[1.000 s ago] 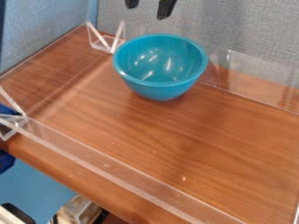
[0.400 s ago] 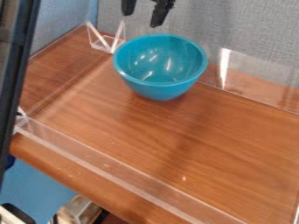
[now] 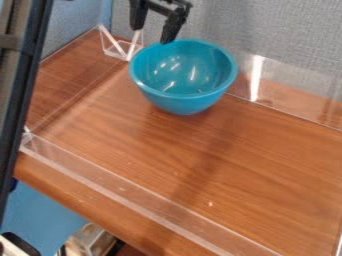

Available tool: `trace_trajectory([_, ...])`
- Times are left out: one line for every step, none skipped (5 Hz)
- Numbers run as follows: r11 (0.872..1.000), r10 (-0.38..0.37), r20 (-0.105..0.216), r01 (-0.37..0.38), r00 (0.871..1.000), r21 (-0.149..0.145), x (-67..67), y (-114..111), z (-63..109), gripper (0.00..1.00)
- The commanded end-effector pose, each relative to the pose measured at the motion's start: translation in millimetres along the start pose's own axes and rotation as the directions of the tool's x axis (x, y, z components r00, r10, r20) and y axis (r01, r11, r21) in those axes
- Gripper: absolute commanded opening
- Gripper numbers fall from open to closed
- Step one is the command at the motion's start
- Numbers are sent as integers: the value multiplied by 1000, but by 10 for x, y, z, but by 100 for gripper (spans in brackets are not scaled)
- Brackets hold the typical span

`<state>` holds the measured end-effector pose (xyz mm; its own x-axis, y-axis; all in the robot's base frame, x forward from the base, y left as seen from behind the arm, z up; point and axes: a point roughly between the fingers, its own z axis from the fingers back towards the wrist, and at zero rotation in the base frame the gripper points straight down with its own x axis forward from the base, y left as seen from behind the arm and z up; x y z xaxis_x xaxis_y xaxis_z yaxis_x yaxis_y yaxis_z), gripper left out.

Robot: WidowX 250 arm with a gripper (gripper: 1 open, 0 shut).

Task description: Put the mushroom in the blue bowl

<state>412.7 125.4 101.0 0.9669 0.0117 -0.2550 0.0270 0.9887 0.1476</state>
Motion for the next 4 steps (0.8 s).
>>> trace_trajectory([1000, 25, 47, -26, 999, 8, -20, 162, 105, 100])
trace_trajectory([1000, 24, 35, -24, 999, 3, -3, 211, 17, 100])
trace_trajectory([1000, 22, 33, -22, 999, -2, 4, 224, -55, 100])
trace_trajectory([1000, 20, 33, -20, 999, -5, 3, 235, -109, 100])
